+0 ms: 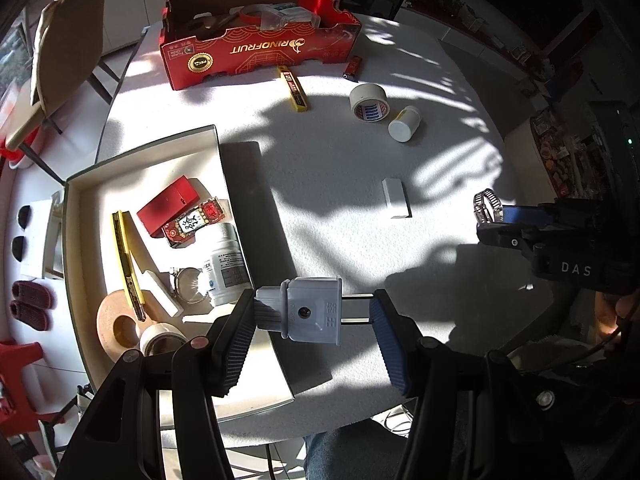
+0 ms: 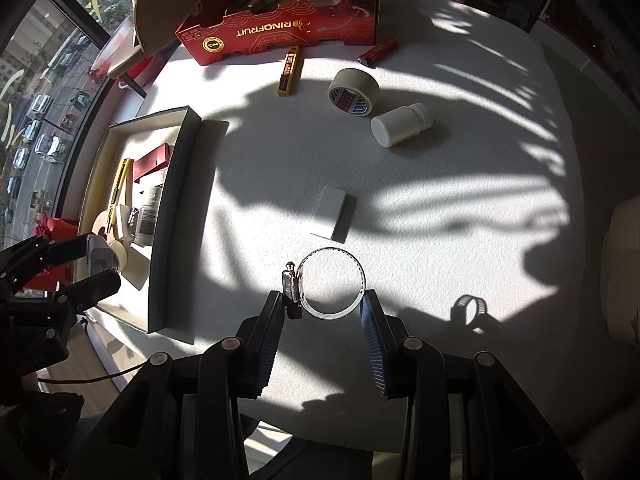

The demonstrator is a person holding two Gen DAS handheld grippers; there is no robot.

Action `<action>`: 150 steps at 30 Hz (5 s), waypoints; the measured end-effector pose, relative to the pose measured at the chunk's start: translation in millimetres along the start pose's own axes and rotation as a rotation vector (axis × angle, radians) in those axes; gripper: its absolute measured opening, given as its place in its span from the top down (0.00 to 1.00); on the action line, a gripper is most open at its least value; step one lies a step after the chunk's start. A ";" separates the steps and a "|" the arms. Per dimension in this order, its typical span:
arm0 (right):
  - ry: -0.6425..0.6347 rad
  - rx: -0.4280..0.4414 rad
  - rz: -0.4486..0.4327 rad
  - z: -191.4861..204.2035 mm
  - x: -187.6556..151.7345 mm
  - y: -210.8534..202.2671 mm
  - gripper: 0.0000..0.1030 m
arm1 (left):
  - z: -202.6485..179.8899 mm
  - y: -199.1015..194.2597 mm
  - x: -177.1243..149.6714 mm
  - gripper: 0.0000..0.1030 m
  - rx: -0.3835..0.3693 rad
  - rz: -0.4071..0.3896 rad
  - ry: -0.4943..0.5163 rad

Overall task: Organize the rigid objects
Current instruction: 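Carry plug adapter and hose clamp over the white tray with both tools, then lower plug adapter and clamp into the tray and open both tools, then move left tool to white block while right tool approaches white pill bottle, then grasp white block with left tool while right tool grasps white pill bottle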

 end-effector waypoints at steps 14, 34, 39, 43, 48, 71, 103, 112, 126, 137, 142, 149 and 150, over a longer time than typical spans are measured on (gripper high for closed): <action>-0.398 0.075 0.089 152.0 44.5 37.9 0.61 | 110.9 -2.8 -36.9 0.41 0.103 -0.014 -0.358; -0.487 0.153 0.132 237.3 82.3 70.9 0.61 | 171.0 4.6 -42.6 0.41 0.197 -0.002 -0.498; -0.435 0.144 0.120 227.2 99.2 70.9 0.60 | 168.7 10.0 -22.0 0.41 0.189 -0.014 -0.480; -0.405 0.149 0.117 223.0 107.3 72.0 0.60 | 166.8 13.5 -9.8 0.41 0.187 -0.019 -0.463; -0.386 0.150 0.121 221.6 113.6 76.4 0.60 | 168.5 21.1 -2.4 0.41 0.197 -0.001 -0.457; -0.317 0.162 0.171 221.4 136.6 114.5 0.60 | 174.9 48.0 15.7 0.41 0.204 0.044 -0.453; 0.241 0.049 0.200 9.2 7.0 82.9 0.16 | 67.2 73.3 0.4 0.00 0.097 0.206 -0.243; 0.521 0.043 0.178 -85.1 -44.8 62.5 0.16 | -57.7 96.7 35.4 0.00 0.067 0.221 0.043; 0.515 -0.001 0.174 -145.9 -82.3 38.7 0.16 | -142.2 178.4 71.9 0.00 0.166 0.241 0.140; 0.100 -0.012 0.012 -112.5 82.1 48.3 0.16 | -86.8 183.0 80.6 0.00 0.217 0.223 0.026; -0.050 -0.009 0.007 -113.5 124.0 75.1 0.16 | -106.6 184.9 89.3 0.00 0.215 0.200 0.036; -0.151 -0.009 0.052 -109.8 141.8 115.0 0.16 | -114.6 185.9 98.5 0.00 0.225 0.186 -0.045; -0.163 -0.010 0.055 -109.1 142.6 117.8 0.16 | -115.4 185.9 99.3 0.00 0.227 0.190 -0.054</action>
Point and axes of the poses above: each gripper's, at about its wrist camera, not at the fingertips, and y roughly the way its jaws point, z to its left, x to its top, the point moved 8 cm from there along y, roughly the way its jaws point, and after that the axes turned 9 degrees about x, right-handed, at the moved point
